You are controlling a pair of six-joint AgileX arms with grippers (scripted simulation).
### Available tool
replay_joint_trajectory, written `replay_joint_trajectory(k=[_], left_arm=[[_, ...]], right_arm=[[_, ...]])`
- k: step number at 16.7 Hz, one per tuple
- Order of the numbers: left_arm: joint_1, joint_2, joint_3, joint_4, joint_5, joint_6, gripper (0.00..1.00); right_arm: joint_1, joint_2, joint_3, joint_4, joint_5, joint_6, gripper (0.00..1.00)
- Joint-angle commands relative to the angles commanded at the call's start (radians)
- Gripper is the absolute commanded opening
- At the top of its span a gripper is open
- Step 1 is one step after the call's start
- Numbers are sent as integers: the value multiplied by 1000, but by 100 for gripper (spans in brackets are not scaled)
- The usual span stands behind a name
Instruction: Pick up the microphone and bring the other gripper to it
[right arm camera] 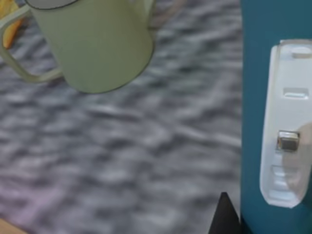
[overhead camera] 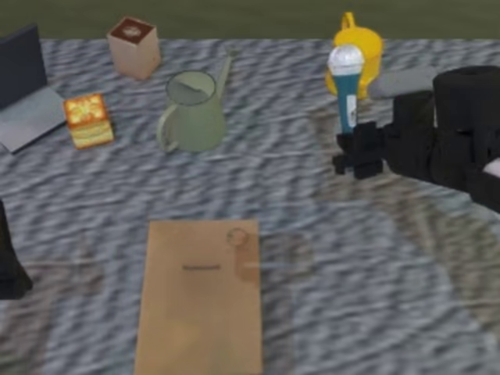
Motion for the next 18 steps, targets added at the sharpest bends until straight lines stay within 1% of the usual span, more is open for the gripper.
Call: replay_joint_trajectory(k=[3,5,7,9,13,15,16,18], left_arm=[[0,0,0,0,0,0,100],[0,0,0,0,0,0,100],[0,0,0,0,0,0,100],[0,0,0,0,0,0,100],[0,0,0,0,0,0,100],[0,0,0,0,0,0,100],[0,0,0,0,0,0,100],[0,0,0,0,0,0,100]], right_arm=[[-4,-75,-73,258,-79,-65,0],[-6,-124,-111,389,-123,-102,0],[-9,-167,-140,479,-156,-132,0],[-11,-195,-156,528,-175,-150,0],[-11,-200,-159,536,-178,-153,0],[-4,-196,-154,535,-174,-150,0],[9,-193,-151,542,-162,-150,0],[59,-185,-143,567,-113,-149,0]])
